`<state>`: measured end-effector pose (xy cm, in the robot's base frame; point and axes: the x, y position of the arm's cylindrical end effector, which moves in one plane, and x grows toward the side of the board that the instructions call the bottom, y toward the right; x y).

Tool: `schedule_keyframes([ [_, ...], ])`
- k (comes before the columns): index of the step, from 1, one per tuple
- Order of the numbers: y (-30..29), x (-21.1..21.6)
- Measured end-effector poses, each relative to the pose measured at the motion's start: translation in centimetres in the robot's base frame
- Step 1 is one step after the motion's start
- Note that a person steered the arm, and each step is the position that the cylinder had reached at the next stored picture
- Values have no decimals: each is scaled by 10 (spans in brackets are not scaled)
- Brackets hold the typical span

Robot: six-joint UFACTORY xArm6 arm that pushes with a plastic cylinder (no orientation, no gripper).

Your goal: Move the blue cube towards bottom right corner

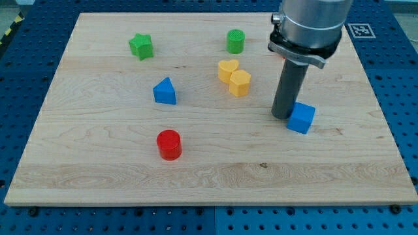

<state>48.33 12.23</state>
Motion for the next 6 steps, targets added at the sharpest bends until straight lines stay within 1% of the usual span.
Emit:
schedule_keyframes([
  [1, 26, 19],
  [2, 34, 16],
  [3, 34, -19],
  [4, 41, -21],
  [5, 54, 13],
  [6, 74, 36],
])
